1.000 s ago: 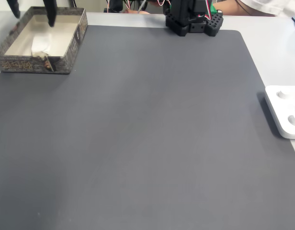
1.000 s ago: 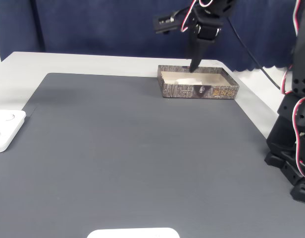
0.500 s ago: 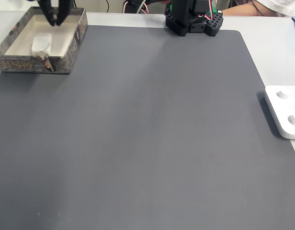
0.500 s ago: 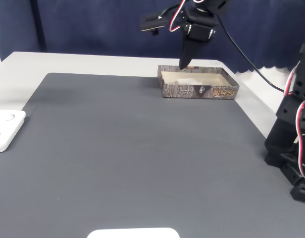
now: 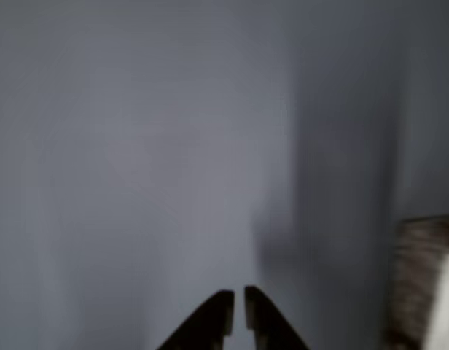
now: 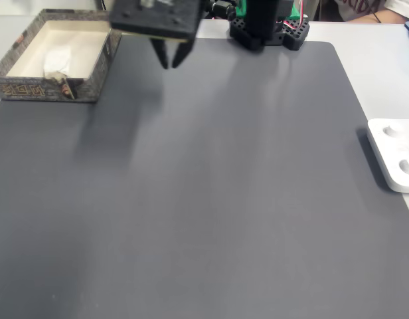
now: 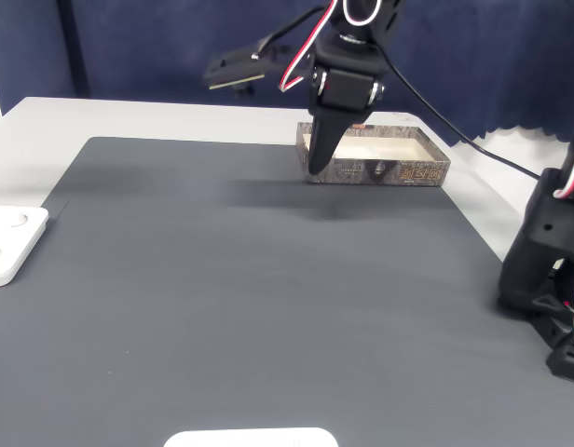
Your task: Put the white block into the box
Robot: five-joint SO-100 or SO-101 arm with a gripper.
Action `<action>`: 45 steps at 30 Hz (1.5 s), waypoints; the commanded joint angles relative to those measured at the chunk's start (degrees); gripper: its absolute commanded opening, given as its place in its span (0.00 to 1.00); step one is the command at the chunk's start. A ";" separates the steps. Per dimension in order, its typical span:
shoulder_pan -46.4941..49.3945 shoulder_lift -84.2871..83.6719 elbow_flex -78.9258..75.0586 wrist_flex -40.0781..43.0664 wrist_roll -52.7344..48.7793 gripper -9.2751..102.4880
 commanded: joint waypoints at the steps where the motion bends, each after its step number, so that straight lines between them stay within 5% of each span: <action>1: -6.06 6.59 2.90 -1.58 -4.92 0.07; 25: -28.13 35.68 39.20 -16.88 -27.25 0.07; 45: -31.20 78.13 66.01 -14.85 -29.36 0.07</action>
